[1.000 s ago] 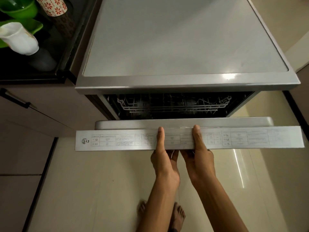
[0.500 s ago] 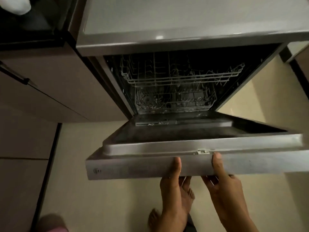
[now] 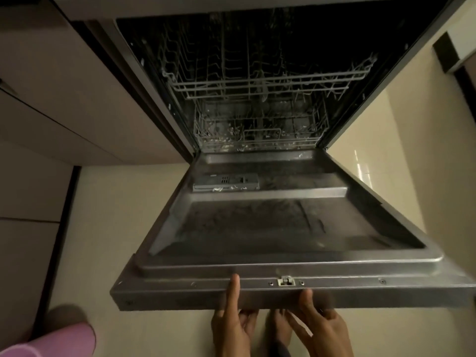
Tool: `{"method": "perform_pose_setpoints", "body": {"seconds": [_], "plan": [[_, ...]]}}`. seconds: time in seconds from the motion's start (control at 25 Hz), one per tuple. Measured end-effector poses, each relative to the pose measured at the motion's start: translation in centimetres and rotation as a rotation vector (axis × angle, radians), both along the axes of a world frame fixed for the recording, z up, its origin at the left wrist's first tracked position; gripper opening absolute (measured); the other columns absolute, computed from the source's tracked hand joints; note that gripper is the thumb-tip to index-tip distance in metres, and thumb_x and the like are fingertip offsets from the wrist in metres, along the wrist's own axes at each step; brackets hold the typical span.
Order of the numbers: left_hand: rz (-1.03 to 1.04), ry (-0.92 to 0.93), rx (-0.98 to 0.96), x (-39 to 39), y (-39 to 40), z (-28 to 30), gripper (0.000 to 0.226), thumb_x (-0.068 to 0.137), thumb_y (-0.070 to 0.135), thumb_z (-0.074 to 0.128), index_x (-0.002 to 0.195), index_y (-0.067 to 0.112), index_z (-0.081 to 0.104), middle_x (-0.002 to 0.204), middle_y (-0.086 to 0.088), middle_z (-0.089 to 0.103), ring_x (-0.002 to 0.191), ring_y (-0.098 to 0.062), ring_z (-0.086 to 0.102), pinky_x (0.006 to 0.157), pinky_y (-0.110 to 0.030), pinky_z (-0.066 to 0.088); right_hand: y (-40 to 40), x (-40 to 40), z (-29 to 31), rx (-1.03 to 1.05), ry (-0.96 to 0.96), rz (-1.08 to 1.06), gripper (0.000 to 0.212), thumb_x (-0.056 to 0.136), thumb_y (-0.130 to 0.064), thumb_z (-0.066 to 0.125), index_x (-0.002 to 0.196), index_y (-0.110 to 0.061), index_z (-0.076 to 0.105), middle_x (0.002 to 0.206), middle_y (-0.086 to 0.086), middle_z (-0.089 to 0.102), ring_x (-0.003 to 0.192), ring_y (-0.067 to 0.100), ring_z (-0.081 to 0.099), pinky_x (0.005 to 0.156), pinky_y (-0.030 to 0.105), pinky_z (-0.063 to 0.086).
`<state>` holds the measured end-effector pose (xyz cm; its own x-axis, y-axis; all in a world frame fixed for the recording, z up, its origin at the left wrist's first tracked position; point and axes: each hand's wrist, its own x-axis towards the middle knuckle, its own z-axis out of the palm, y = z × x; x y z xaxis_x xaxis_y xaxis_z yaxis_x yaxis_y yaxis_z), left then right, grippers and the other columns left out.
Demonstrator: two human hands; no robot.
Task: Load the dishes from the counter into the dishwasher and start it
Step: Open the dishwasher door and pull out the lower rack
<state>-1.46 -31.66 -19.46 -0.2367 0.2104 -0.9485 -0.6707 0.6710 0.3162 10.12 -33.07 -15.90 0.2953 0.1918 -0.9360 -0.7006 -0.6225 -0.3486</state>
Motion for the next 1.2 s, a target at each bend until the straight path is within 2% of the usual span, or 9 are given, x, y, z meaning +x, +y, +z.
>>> {"method": "perform_pose_setpoints", "body": {"seconds": [0.12,0.24,0.36,0.48,0.6,0.72,0.88,1.0,1.2], "plan": [[-0.131,0.040,-0.029,-0.3,-0.3,0.0,0.079,0.053,0.039,0.076,0.122,0.009,0.052,0.108,-0.019,0.061,0.101,-0.035,0.059,0.085,-0.045,0.050,-1.5,0.8,-0.3,-0.030,-0.023,0.195,0.034,0.080,-0.018,0.072,0.097,0.008,0.059,0.086,0.025,0.069,0.080,0.036,0.065,0.088,0.054,0.053],[-0.315,-0.049,-0.082,-0.9,-1.5,0.0,0.077,0.056,0.052,0.070,0.114,0.004,0.055,0.100,-0.023,0.068,0.087,-0.039,0.068,0.075,-0.044,0.056,-3.8,0.8,0.3,-0.020,-0.331,0.801,0.023,0.077,-0.029,0.081,0.075,-0.010,0.069,0.063,-0.003,0.069,0.067,0.013,0.066,0.076,0.038,0.058],[-0.585,-0.137,-0.205,-2.2,-2.2,0.6,0.082,0.064,0.069,0.057,0.100,-0.004,0.065,0.084,-0.023,0.073,0.076,-0.039,0.072,0.074,-0.043,0.057,-5.5,1.7,-0.7,0.330,-1.067,1.106,0.019,0.071,-0.028,0.085,0.081,-0.027,0.069,0.087,-0.012,0.072,0.086,0.008,0.068,0.082,0.029,0.056],[-0.850,0.035,-0.283,-3.3,-3.8,-0.2,0.080,0.076,0.076,0.052,0.074,-0.001,0.072,0.071,-0.016,0.073,0.070,-0.029,0.072,0.068,-0.032,0.056,-4.7,2.3,-4.3,0.280,-1.415,1.372,0.050,0.100,-0.049,0.035,0.113,-0.015,0.070,0.132,0.011,0.060,0.122,0.028,0.055,0.105,0.050,0.041],[-1.350,0.686,-0.189,-4.1,-5.3,-2.0,0.062,0.077,0.081,0.048,0.058,0.024,0.063,0.062,0.008,0.067,0.064,-0.007,0.065,0.071,-0.025,0.053,-5.1,2.3,-8.4,0.138,-1.217,1.699,0.077,0.102,-0.047,0.003,0.115,-0.016,0.071,0.133,0.004,0.051,0.134,0.022,0.041,0.114,0.046,0.012],[-1.494,1.274,0.392,-4.6,-6.6,-3.9,0.025,0.080,0.057,0.054,0.074,0.034,0.062,0.087,0.012,0.067,0.084,-0.012,0.062,0.076,-0.025,0.050,-7.7,2.4,-12.5,0.192,-1.192,1.708,0.068,0.101,-0.044,-0.002,0.139,-0.015,0.047,0.154,-0.003,0.031,0.150,0.012,0.003,0.115,0.046,0.004],[-1.892,1.189,0.526,-5.8,-8.7,-11.6,0.080,0.061,0.060,0.047,0.129,0.019,0.055,0.158,-0.005,0.028,0.140,-0.025,0.029,0.117,-0.038,0.006,-10.5,2.2,-18.1,0.278,-1.297,1.719,0.063,0.099,-0.047,0.008,0.156,-0.021,0.002,0.164,-0.007,-0.004,0.150,0.013,-0.005,0.116,0.047,-0.001],[-2.120,0.934,0.466,-6.7,-10.8,-18.2,0.089,0.052,0.061,0.047,0.130,0.019,0.048,0.164,0.001,-0.003,0.151,-0.018,-0.005,0.118,-0.040,-0.005,-12.6,2.0,-23.0,0.268,-1.238,1.753,0.066,0.092,-0.049,0.030,0.151,-0.021,0.026,0.163,-0.008,0.010,0.150,0.011,-0.006,0.117,0.045,-0.006],[-2.225,0.737,0.475,-7.2,-13.2,-27.9,0.106,0.035,0.070,0.062,0.128,0.022,0.047,0.164,0.003,-0.007,0.150,-0.019,-0.004,0.116,-0.037,-0.004,-14.4,1.4,-30.3,0.289,-1.158,1.778,0.064,0.098,-0.052,0.000,0.156,-0.025,-0.002,0.163,-0.011,-0.006,0.150,0.010,-0.006,0.117,0.044,-0.006]]}}
